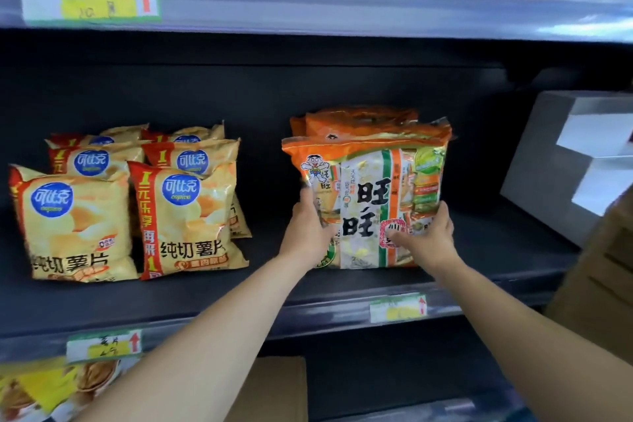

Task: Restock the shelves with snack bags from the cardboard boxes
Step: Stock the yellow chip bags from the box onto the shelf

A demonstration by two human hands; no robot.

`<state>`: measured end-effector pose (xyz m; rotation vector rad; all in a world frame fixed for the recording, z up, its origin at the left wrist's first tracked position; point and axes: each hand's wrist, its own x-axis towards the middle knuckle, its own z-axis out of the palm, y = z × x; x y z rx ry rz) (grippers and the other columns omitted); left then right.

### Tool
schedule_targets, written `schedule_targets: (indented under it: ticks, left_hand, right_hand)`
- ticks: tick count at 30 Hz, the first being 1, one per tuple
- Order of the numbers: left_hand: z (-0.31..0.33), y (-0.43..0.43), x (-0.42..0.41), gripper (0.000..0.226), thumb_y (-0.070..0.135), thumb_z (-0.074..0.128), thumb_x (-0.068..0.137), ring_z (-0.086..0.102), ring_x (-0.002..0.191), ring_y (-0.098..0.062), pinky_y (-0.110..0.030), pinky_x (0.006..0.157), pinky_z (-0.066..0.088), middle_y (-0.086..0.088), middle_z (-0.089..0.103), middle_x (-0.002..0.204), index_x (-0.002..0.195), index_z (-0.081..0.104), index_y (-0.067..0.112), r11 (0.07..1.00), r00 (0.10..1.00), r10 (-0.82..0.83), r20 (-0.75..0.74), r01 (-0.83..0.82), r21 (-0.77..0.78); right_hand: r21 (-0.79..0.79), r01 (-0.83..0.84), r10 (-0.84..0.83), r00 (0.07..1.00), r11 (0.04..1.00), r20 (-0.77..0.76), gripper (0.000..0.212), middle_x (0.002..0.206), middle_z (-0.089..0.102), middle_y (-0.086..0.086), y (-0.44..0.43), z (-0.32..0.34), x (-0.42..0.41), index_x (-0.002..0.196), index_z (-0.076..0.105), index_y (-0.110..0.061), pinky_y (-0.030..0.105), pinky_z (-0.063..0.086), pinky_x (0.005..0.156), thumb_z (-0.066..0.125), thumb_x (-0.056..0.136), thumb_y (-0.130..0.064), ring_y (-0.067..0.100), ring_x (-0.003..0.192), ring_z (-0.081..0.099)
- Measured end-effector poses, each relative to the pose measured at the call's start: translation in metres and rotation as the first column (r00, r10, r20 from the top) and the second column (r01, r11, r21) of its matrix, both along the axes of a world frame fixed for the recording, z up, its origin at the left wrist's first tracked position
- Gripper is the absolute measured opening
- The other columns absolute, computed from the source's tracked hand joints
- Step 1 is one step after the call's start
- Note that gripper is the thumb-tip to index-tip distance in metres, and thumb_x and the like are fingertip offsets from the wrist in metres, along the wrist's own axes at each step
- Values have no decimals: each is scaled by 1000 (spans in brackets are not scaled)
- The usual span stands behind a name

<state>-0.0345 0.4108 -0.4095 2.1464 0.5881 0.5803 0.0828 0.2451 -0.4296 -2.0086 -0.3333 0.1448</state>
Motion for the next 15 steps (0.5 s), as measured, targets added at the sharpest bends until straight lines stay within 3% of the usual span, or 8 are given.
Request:
schedule_targets:
  ticks: [2, 5, 7, 9, 10, 15]
  left_hand:
    - [-4, 0, 6, 69, 12, 68, 84, 50, 113, -17, -31, 93, 43, -3, 42, 133, 136, 24, 24, 996, 1000, -11, 21, 13, -91]
    - [-8, 4, 12, 90, 12, 74, 78, 44, 124, -18, -36, 106, 38, -2, 36, 143, 145, 16, 26, 979, 999, -28, 42, 36, -202]
    - [-8, 5, 16, 96, 11, 77, 76, 44, 128, -18, -34, 108, 37, 0, 39, 143, 147, 14, 24, 972, 998, -33, 61, 46, -232]
    - [-10, 7, 17, 97, 10, 78, 75, 46, 125, -16, -32, 105, 38, 2, 43, 140, 147, 14, 26, 969, 996, -29, 79, 48, -243]
    - [-10, 8, 16, 98, 10, 79, 74, 47, 124, -15, -31, 104, 39, 4, 45, 139, 146, 14, 26, 969, 995, -23, 93, 45, -244]
    - [-13, 16, 7, 92, 10, 79, 74, 47, 119, -10, -29, 104, 37, 11, 47, 131, 145, 23, 23, 973, 994, 23, 103, 2, -229]
  right_hand:
    - [84, -39, 49, 990, 996, -129, 131, 159, 12, 3, -12, 3, 17, 151, -8, -26, 51, 19, 118, 86, 61, -43, 27, 145, 19]
    - [199, -108, 168, 933, 974, -318, 149, 148, 41, 0, -19, 3, 32, 150, -5, -35, 50, 32, 112, 90, 36, -52, 26, 131, 46]
    - [286, -170, 264, 907, 943, -329, 114, 127, 62, 0, -16, 1, 39, 145, 22, -33, 47, 47, 99, 89, 54, -37, 23, 111, 63]
    - [352, -187, 307, 895, 917, -324, 66, 112, 71, 2, -10, -1, 41, 130, 46, -24, 42, 53, 89, 79, 74, -19, 21, 98, 69]
    - [365, -191, 315, 895, 911, -317, 53, 110, 72, 3, -7, -3, 42, 124, 53, -22, 41, 53, 89, 76, 77, -16, 21, 96, 70]
    - [348, -209, 319, 899, 914, -299, 29, 98, 75, 0, 0, -4, 33, 106, 65, -19, 37, 53, 90, 76, 79, -20, 19, 90, 71]
